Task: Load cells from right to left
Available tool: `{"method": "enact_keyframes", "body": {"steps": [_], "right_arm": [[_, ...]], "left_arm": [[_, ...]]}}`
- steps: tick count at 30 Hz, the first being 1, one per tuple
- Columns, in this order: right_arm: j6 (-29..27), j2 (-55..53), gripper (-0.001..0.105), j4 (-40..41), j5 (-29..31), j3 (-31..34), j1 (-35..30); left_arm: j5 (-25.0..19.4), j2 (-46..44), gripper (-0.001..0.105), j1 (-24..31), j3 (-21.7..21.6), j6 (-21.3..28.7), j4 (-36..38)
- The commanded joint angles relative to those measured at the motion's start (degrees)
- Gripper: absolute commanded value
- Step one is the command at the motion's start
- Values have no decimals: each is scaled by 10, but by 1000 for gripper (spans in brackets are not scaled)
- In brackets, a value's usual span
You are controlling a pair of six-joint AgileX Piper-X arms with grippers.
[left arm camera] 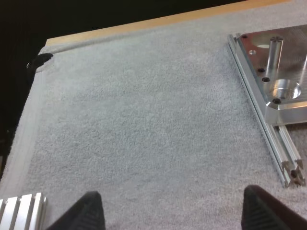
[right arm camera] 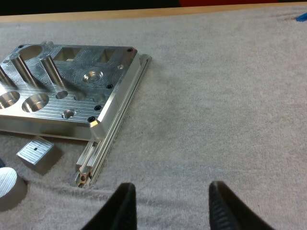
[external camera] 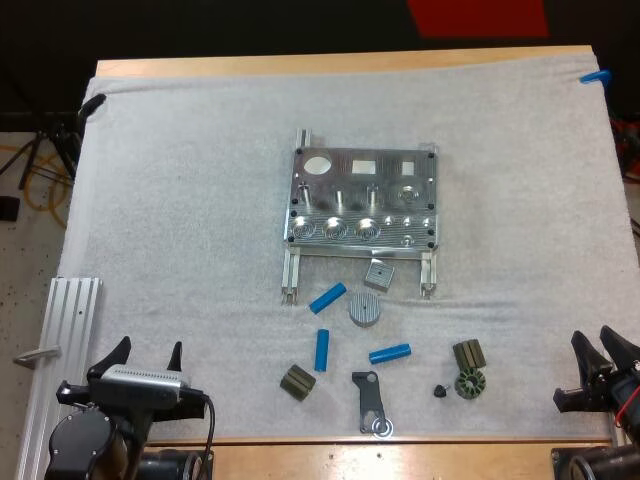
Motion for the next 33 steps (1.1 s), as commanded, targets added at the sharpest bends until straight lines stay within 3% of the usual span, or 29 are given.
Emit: {"method": "enact_keyframes", "body": {"steps": [1, 8, 13, 18, 28, 33], "right_arm": [[2, -3, 36, -5, -5, 0, -4], [14, -3, 36, -5, -22, -10, -4], [14, -1, 36, -5, -22, -32, -4], [39, 16, 36, 11, -34, -66, -4], [77, 119, 36, 15, -138, -128, -4], [78, 185, 36, 17, -192, -157, -4]], "left_arm": [[0, -71, 60, 1, 0, 0, -5], [44, -58, 60, 1, -9, 0, 3], [74, 2, 60, 1, -38, 8, 14], [124, 96, 60, 1, -80, 54, 14], [213, 257, 60, 1, -146, 155, 7], [223, 306, 60, -25, -162, 179, 1]]}}
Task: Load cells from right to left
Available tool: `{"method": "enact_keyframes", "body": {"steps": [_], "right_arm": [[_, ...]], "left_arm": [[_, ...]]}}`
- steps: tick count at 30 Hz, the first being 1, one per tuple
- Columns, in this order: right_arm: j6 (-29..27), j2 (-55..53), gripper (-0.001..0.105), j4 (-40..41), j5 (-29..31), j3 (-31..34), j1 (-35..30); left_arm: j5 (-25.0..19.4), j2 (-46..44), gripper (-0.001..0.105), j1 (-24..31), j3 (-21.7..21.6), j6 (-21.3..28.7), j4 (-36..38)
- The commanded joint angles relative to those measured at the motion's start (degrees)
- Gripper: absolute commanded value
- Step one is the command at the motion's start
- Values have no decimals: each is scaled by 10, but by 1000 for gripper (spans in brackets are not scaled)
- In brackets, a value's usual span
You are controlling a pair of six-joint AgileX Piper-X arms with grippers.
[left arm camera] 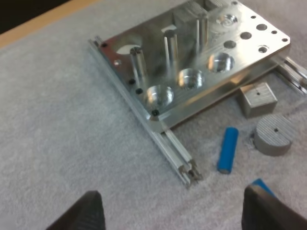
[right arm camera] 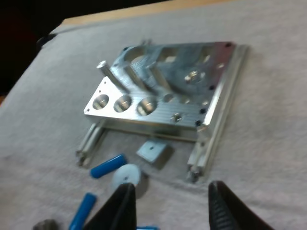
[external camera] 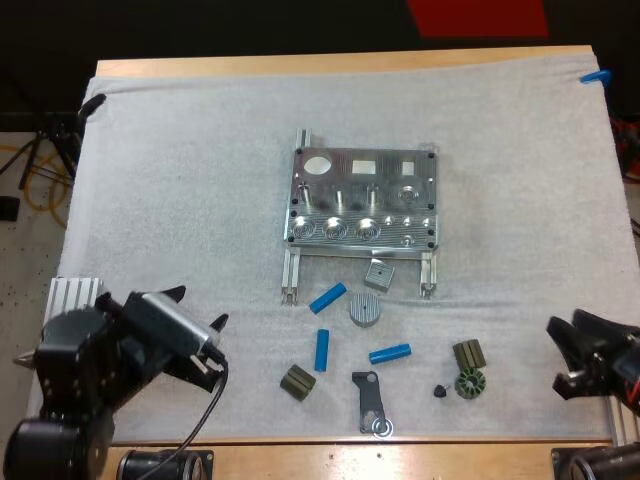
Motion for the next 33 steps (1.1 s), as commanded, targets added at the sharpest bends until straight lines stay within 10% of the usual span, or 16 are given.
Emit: {"method": "enact_keyframes", "body": {"steps": [1, 16, 33], "right_arm": [[1, 20, 37, 1, -34, -15, -4], [17, 137, 47, 1, -129, -50, -4], [17, 137, 47, 1, -129, -50, -4]], "left_arm": [[8, 10, 60, -18, -10, 12, -8], [-50, 177, 60, -186, -26, 23, -18], [-87, 384, 60, -220, -27, 23, -134]]}}
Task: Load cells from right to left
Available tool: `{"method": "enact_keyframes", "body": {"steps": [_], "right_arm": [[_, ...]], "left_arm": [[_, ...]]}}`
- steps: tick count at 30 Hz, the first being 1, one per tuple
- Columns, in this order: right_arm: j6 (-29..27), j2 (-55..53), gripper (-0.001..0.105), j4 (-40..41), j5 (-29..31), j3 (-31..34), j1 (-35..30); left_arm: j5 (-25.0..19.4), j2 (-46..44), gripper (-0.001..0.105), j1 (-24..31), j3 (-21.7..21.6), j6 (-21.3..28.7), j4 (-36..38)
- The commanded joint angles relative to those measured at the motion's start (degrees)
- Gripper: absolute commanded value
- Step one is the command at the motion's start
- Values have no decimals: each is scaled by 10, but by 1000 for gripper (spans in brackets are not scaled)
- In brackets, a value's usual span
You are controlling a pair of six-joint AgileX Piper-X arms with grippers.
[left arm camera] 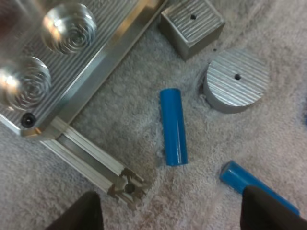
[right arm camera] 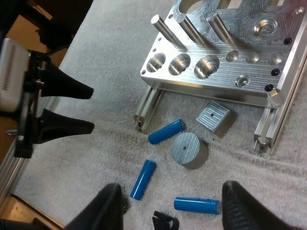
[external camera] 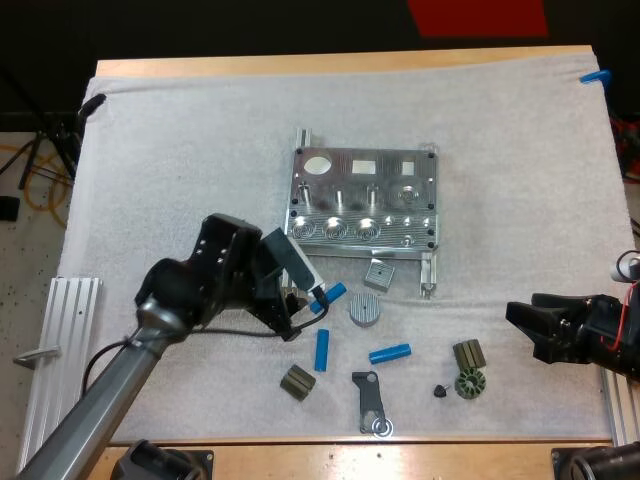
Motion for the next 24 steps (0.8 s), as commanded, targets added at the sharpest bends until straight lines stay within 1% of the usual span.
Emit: {"method": "enact_keyframes", "body": {"steps": [1, 9, 11, 15, 17, 18, 19, 22, 24], "right_arm": [[-6, 0, 47, 0, -6, -6, -4], [-6, 0, 47, 0, -6, -6, -4], [-6, 0, 47, 0, -6, -6, -4], [-6, 0, 47, 0, -6, -6, -4], [-6, 0, 47, 0, -6, -6, -4], [-6, 0, 47, 0, -6, -6, -4], [-6, 0, 47, 0, -6, -6, -4], [-6, 0, 47, 0, -6, -6, -4], [-6, 0, 47, 0, -6, -6, -4]], "left_arm": [[-7, 14, 60, -4, -5, 1, -12], [-10, 83, 60, -6, -5, 1, -42], [-16, 99, 60, -12, -5, 1, -46], [-38, 139, 60, -42, -5, 1, -61], [-58, 154, 60, -55, -5, -8, -73], [-74, 164, 60, -63, -5, -22, -82], [-80, 174, 60, -68, -5, -36, -92], [-79, 192, 60, -74, -5, -67, -111], [-69, 202, 60, -75, -5, -72, -118]]}}
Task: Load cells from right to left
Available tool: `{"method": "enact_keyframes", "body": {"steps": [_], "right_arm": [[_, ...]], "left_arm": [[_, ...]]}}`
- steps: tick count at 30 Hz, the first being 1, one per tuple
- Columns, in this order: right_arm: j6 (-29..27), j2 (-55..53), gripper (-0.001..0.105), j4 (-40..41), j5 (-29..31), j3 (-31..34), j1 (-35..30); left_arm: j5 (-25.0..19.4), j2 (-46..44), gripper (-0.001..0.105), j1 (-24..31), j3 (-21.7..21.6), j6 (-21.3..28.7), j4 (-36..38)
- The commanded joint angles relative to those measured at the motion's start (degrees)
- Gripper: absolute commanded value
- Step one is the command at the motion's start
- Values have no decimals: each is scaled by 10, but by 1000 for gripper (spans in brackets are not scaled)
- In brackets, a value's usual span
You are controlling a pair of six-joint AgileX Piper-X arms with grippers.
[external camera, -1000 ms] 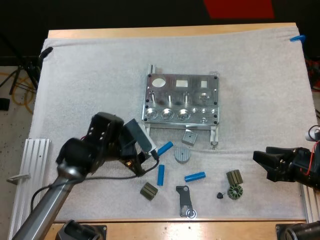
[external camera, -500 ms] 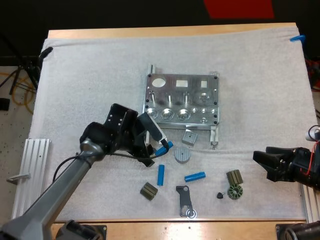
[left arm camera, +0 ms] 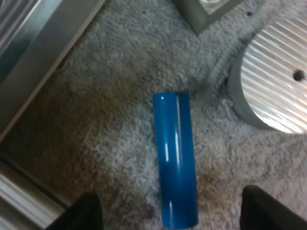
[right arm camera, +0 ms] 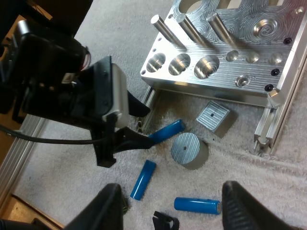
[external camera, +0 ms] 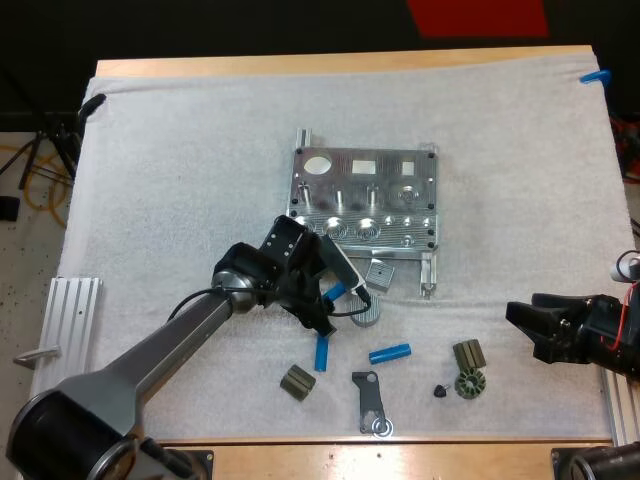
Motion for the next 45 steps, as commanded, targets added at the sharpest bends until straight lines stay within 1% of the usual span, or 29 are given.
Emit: {"method": "enact_keyframes", "body": {"steps": [1, 4, 10, 14, 15, 17, 19, 21, 22, 27, 29, 31, 32, 34, 38, 41, 45], "right_arm": [[-6, 0, 47, 0, -6, -6, -4], [-6, 0, 47, 0, -6, -6, -4], [-6, 0, 47, -5, -6, -6, -4], [-6, 0, 47, -5, -6, -6, -4], [-6, 0, 47, -5, -6, -6, -4], [-6, 0, 47, -5, -6, -6, -4], [-6, 0, 47, -5, -6, -6, -4], [-6, 0, 47, -5, -6, -6, -4], [-6, 0, 47, -5, -6, -6, -4], [-6, 0, 47, -5, -6, -6, -4], [-13, 0, 47, -5, -6, -6, -4], [-15, 0, 47, -5, -5, -6, -4], [-15, 0, 47, -5, -5, -6, -4], [-15, 0, 47, -5, -4, -6, -4], [-36, 0, 47, -5, 7, -6, -4], [-37, 0, 47, -5, 25, -6, -4], [-21, 3, 47, -5, 26, -6, -4]], "left_arm": [[-3, 6, 60, -3, -4, -12, -7], [-10, 21, 60, -3, -4, -12, -7], [-10, 52, 60, -3, -4, -12, -5], [-12, 54, 60, -3, -4, -14, -10], [-12, 54, 58, -3, -4, -16, -14], [-12, 54, 49, -3, -4, -28, -19], [-12, 54, 35, -3, -4, -31, -25], [-12, 54, 29, -3, -4, -31, -29], [-12, 54, 27, -3, -4, -31, -30], [-12, 54, 27, -3, -4, -31, -30], [-11, 54, 25, -3, -4, -31, -29], [-6, 53, 15, -3, -4, -33, -25], [-5, 52, 11, -3, -4, -35, -24], [13, 45, 1, -3, -4, -37, -22], [18, 25, 0, -3, -4, -37, -19], [19, 1, 0, -3, -4, -26, -9], [27, -39, 0, -3, -4, 17, 24]]}}
